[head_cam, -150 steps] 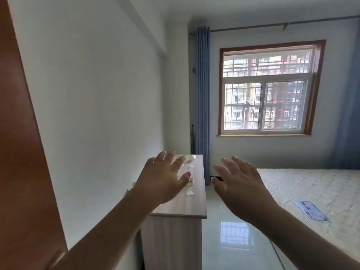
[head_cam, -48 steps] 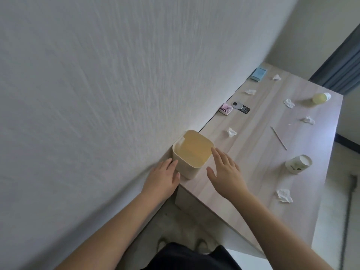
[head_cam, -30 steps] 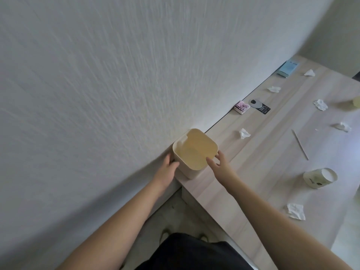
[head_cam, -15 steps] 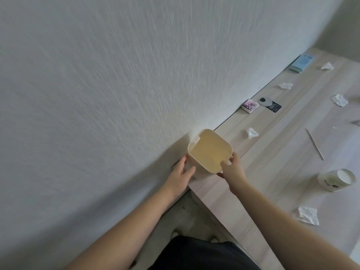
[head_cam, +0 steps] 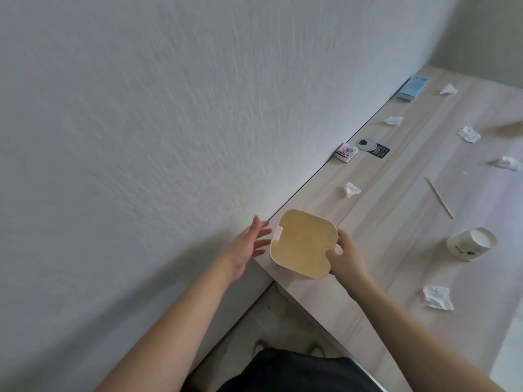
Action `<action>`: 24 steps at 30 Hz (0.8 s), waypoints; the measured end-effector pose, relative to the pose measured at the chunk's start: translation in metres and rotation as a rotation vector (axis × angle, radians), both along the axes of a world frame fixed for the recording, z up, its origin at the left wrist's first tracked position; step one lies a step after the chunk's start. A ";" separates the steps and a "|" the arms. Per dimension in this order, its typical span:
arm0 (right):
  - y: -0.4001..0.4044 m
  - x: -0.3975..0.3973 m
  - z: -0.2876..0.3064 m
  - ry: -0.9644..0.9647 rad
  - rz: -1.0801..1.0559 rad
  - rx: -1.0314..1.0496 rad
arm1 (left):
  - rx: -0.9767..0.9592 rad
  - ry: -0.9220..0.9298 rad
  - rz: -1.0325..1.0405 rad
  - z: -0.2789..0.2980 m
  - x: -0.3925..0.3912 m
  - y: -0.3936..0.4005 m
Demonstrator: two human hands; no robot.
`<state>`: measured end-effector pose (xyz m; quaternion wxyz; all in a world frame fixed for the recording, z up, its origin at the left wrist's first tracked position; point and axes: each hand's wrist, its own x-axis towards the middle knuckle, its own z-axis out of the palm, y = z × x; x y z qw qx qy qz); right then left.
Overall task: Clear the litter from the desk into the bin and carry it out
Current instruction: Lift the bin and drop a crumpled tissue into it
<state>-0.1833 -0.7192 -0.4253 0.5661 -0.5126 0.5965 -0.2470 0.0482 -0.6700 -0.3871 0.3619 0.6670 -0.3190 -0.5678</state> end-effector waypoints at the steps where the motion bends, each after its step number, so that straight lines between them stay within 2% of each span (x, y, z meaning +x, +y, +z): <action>1: 0.002 -0.003 0.002 0.010 0.006 -0.009 | 0.038 0.066 0.035 -0.001 0.000 -0.003; 4: 0.010 -0.012 0.006 0.045 0.004 -0.039 | 0.127 0.100 0.017 -0.003 0.000 -0.007; 8: 0.027 -0.015 0.014 0.107 0.009 -0.053 | 0.164 -0.037 -0.247 -0.008 -0.006 -0.005; 11: 0.039 -0.015 0.019 0.155 -0.026 -0.036 | 0.132 -0.135 -0.343 -0.013 -0.006 -0.004; 17: 0.063 -0.009 0.027 0.192 -0.050 -0.053 | -0.016 -0.158 -0.334 -0.025 0.000 0.003; 24: 0.083 -0.021 0.027 0.160 -0.085 -0.080 | -0.100 0.033 -0.206 -0.015 -0.021 0.002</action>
